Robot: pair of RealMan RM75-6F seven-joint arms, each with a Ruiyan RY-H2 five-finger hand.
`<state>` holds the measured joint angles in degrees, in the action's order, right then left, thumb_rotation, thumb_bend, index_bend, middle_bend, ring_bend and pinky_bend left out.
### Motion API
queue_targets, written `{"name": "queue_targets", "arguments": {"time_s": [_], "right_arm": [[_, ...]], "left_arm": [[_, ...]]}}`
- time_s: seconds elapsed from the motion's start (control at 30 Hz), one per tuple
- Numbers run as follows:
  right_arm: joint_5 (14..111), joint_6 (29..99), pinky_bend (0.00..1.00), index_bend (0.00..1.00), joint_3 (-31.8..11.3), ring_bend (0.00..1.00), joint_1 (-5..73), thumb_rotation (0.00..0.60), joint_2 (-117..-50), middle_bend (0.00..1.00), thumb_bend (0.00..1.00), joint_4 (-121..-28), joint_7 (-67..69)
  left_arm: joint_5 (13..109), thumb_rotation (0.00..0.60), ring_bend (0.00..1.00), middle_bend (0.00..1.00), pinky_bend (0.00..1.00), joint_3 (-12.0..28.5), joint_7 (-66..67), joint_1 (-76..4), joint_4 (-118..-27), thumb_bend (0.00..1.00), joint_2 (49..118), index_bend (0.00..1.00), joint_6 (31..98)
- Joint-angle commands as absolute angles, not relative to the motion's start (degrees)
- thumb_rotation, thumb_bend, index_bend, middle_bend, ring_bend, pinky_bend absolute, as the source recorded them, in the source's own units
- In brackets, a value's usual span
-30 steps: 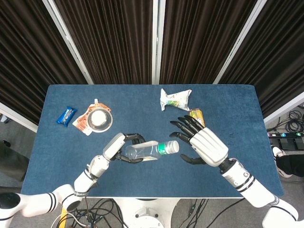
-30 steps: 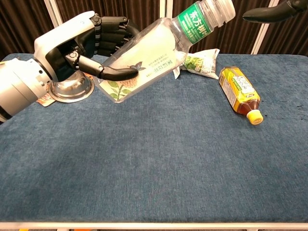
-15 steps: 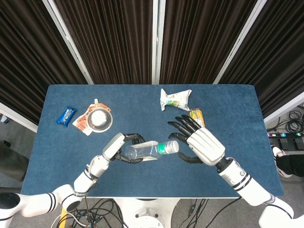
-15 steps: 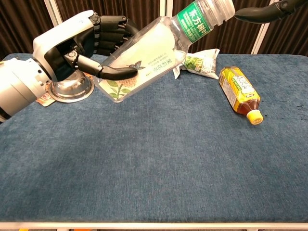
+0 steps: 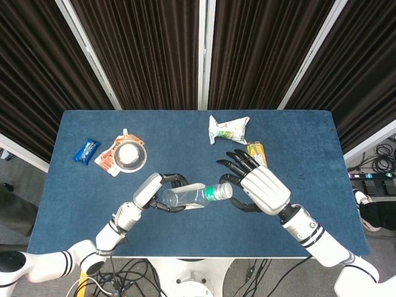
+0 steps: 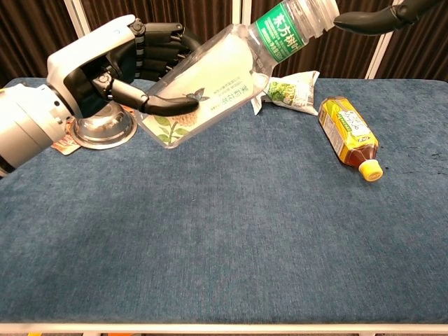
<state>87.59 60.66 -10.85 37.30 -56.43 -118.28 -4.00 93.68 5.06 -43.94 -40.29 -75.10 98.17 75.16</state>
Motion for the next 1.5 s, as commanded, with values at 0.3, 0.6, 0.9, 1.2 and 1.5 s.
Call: {"name": "queue_targets", "arguments": {"time_s": [0.3, 0.6, 0.9, 1.2, 1.5], "right_arm": [[87.4, 62.2, 0.00, 0.52, -11.1, 0.00, 36.7, 0.600, -56.7, 0.16, 0.31, -118.7, -4.9], [86.4, 64.1, 0.00, 0.52, -11.0, 0.00, 34.7, 0.600, -53.8, 0.17, 0.31, -118.8, -2.3], [83.1, 61.1, 0.00, 0.52, -9.1, 0.00, 33.7, 0.600, -52.8, 0.17, 0.31, -116.1, -1.4], [81.4, 57.7, 0.00, 0.52, -7.2, 0.00, 34.2, 0.600, -57.0, 0.17, 0.31, -111.3, -2.4], [78.8, 54.1, 0.00, 0.52, -6.1, 0.00, 35.6, 0.600, -61.9, 0.17, 0.31, -106.2, -3.8]], "left_arm": [[93.6, 0.600, 0.52, 0.60, 0.58, 4.9, -44.5, -40.0, -74.5, 0.38, 98.4, 0.62, 75.3], [92.4, 0.600, 0.52, 0.60, 0.58, 4.2, -40.3, -39.4, -70.8, 0.38, 97.9, 0.62, 73.7], [87.3, 0.600, 0.52, 0.59, 0.58, 1.3, -22.3, -38.3, -63.8, 0.38, 97.3, 0.64, 64.2], [85.3, 0.600, 0.45, 0.55, 0.50, 1.0, -13.2, -37.6, -60.3, 0.38, 100.5, 0.59, 61.1], [84.1, 0.600, 0.12, 0.27, 0.29, 1.2, -6.7, -36.3, -69.0, 0.33, 96.3, 0.27, 61.1]]}}
